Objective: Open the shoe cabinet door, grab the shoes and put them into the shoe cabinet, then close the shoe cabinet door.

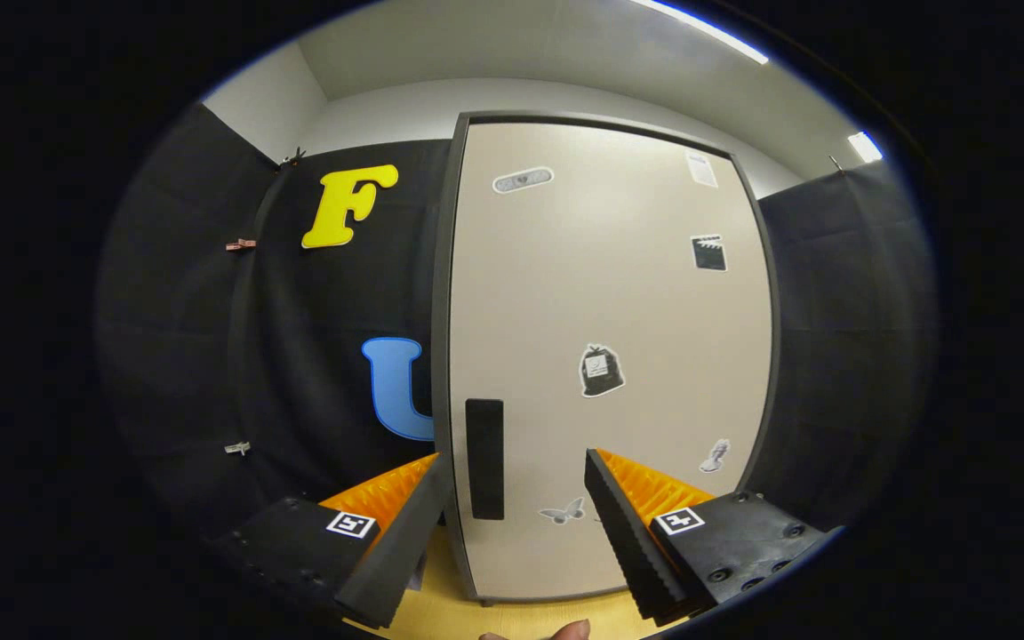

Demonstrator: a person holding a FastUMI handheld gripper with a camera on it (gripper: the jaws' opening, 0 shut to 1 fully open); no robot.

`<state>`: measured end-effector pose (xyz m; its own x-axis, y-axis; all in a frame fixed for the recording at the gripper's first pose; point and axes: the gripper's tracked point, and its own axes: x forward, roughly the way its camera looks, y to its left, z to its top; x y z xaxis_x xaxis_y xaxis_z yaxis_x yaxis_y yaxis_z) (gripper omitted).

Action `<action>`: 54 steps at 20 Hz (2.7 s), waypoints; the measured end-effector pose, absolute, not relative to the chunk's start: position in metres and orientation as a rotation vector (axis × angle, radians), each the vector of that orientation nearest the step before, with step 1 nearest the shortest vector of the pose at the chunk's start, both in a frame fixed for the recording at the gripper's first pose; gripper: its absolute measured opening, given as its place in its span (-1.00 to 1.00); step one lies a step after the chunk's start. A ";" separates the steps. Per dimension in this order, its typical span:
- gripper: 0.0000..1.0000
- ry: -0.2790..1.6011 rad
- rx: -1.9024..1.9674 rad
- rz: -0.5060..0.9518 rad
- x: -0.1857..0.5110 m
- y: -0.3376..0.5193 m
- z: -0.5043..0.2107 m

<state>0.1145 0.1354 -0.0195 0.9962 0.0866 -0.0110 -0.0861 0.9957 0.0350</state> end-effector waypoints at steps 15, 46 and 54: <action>0.03 0.045 0.079 0.034 0.186 0.157 -0.067; -0.53 0.076 0.091 0.205 0.002 0.049 -0.050; -0.54 0.084 0.099 0.188 -0.032 -0.011 -0.046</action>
<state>-0.0316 -0.0109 -0.0457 0.9789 0.1906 -0.0736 -0.1824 0.9775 0.1060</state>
